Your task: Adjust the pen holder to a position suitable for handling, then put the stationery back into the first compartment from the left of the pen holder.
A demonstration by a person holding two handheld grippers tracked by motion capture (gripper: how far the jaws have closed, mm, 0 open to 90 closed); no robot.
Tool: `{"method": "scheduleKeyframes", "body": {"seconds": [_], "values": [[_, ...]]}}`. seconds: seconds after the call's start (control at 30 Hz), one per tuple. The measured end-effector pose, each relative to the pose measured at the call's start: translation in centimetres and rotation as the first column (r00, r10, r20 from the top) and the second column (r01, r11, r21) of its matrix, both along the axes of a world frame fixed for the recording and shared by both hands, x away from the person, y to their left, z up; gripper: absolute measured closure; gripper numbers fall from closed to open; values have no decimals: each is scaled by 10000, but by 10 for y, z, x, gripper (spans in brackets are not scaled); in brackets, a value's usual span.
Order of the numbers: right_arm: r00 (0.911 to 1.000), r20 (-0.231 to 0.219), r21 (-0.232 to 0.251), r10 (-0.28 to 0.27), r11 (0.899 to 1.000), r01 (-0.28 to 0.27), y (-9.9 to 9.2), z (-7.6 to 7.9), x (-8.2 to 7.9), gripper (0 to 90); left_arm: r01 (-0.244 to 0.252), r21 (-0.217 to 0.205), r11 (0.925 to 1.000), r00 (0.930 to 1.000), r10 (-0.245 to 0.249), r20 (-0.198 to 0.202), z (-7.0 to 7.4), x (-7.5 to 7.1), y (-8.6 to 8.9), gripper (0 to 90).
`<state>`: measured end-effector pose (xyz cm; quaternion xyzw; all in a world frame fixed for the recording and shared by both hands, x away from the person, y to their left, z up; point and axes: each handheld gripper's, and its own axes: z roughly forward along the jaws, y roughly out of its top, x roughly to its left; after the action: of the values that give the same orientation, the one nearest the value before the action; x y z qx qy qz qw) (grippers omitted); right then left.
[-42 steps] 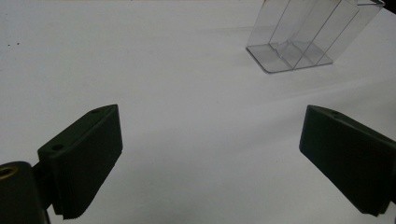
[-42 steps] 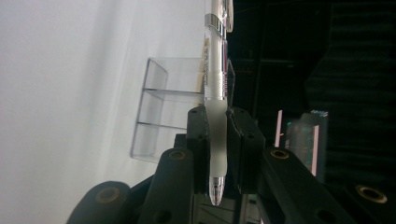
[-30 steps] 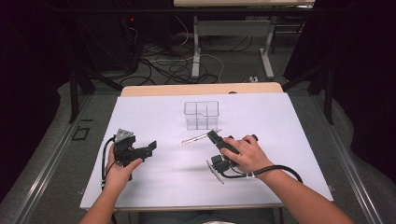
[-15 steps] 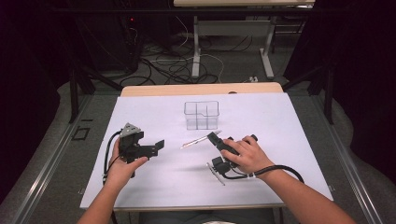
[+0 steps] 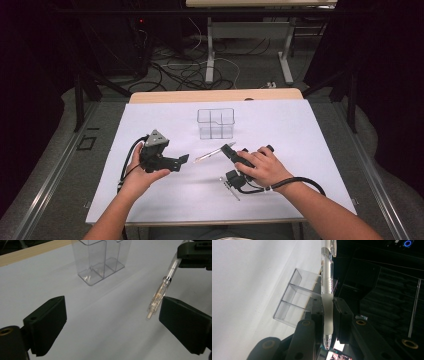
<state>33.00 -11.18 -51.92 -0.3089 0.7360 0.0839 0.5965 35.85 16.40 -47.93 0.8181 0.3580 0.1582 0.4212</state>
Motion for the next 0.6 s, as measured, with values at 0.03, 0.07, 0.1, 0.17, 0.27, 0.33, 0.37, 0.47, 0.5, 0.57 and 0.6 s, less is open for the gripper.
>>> {"method": "scheduleKeyframes", "body": {"seconds": [0.03,0.07,0.1,0.17,0.27,0.33,0.37,0.47,0.5,0.57,0.6], "values": [[10000,13,-82,35,10000,-35,1,0,0,793,77,60,10000,10000,-77,8,0,0,-3,99],[10000,-6,-42,-7,10000,7,1,0,-1,793,57,-9,10000,10000,-57,-17,0,0,-6,114],[10000,-13,-109,0,9999,0,1,1,-1,792,99,27,9999,9999,-99,-51,1,1,-8,126],[9999,64,-127,87,9999,-87,2,1,-1,792,221,127,9997,9997,-220,-118,1,2,-12,160],[10000,53,-282,55,9996,-54,3,1,-1,793,418,471,9980,9991,-413,-114,2,3,-20,173],[9998,79,-424,164,9990,-161,3,0,0,792,647,686,9955,9978,-637,-156,4,3,-24,204],[9996,130,-565,250,9981,-242,4,0,0,792,651,674,9956,9979,-650,-25,4,3,-27,219],[9995,107,-709,302,9970,-294,4,-2,0,792,985,1096,9891,9948,-1008,151,8,3,-32,264],[9996,92,-732,275,9970,-268,4,-2,-1,792,1083,1004,9890,9937,-1106,169,8,3,-34,303],[9995,106,-791,296,9965,-287,5,-3,-2,792,1358,1044,9852,9904,-1378,126,11,3,-36,320],[9993,120,-823,363,9960,-352,6,-2,-2,792,1437,1085,9836,9892,-1461,137,11,3,-38,322]]}}
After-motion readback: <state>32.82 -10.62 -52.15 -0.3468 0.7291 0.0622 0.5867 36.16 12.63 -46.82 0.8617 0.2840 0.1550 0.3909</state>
